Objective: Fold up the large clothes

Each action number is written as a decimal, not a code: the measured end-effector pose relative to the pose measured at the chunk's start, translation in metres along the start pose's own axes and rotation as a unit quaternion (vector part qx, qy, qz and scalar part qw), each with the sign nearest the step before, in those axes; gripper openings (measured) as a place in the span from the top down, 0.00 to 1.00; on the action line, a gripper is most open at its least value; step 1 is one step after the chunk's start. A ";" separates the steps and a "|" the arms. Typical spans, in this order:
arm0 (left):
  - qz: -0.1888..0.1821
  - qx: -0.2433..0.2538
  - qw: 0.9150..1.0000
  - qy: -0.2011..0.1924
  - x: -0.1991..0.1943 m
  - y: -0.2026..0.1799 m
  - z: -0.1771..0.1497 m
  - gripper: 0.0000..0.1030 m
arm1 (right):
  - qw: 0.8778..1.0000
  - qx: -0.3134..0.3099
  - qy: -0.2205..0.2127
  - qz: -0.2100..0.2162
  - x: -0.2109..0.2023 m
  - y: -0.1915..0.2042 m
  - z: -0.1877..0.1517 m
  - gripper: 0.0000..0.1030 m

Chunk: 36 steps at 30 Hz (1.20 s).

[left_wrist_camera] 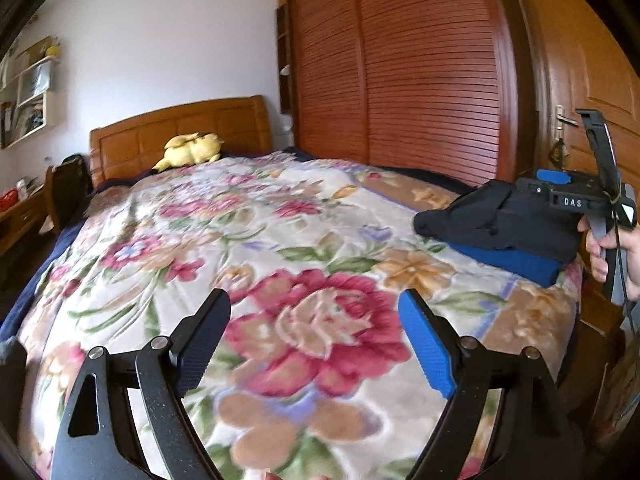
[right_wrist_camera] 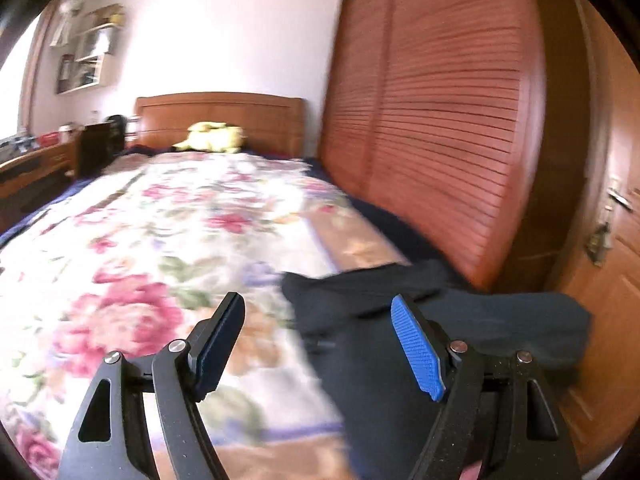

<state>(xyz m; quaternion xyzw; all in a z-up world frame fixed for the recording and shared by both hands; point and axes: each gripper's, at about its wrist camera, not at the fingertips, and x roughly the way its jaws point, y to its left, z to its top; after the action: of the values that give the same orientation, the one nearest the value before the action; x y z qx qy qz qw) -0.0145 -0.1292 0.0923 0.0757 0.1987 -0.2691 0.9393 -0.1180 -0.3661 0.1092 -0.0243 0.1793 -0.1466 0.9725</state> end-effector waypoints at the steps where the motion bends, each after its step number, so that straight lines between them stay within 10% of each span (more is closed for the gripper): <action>1: 0.010 -0.004 1.000 0.003 0.000 0.008 -0.005 0.16 | 1.000 0.000 0.002 0.018 0.002 0.014 -0.001 0.25; 16: 0.138 -0.052 0.989 0.003 0.009 0.090 -0.051 0.16 | 0.986 0.037 0.031 0.157 0.054 0.135 -0.016 0.19; 36: 0.218 -0.097 0.970 -0.033 0.020 0.140 -0.085 0.16 | 0.985 0.018 -0.029 0.167 0.089 0.178 -0.073 0.19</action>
<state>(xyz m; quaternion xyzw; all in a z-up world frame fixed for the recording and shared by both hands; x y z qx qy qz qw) 0.0474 0.0006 0.0114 0.0163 0.1713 -0.0394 0.9843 -0.0155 -0.2215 -0.0071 0.0190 0.1504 0.0159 0.9883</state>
